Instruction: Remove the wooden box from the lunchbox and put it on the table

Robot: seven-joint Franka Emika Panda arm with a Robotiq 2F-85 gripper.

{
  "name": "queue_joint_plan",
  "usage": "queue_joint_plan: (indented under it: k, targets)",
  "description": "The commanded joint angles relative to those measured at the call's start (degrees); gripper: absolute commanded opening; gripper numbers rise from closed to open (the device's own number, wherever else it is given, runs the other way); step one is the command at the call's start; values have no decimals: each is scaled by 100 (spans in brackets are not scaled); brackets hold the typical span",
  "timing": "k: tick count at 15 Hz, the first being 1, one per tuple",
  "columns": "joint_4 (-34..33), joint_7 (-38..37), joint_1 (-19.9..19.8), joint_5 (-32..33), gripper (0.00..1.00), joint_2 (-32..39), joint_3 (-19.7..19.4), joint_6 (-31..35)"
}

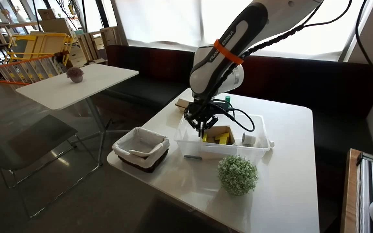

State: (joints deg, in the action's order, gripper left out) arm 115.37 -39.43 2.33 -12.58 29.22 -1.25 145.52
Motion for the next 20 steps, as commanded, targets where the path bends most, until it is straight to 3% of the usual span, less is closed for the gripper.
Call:
queue_joint_plan:
  k: [1,8,12,17,18,20]
  targets:
    - [62,-348,319,138,1,-233,-203,-408]
    - [153,-1256,695,982,2,-1019,-446,-1267]
    - [73,-1491,599,1609,2,-1519,-457,-2029]
    - [-17,-1140,273,1446,2,-2147,-301,-3084]
    - [-60,-1285,293,1541,7,-1863,-264,-2749]
    - [-69,-1227,218,1531,7,-2057,-251,-2955]
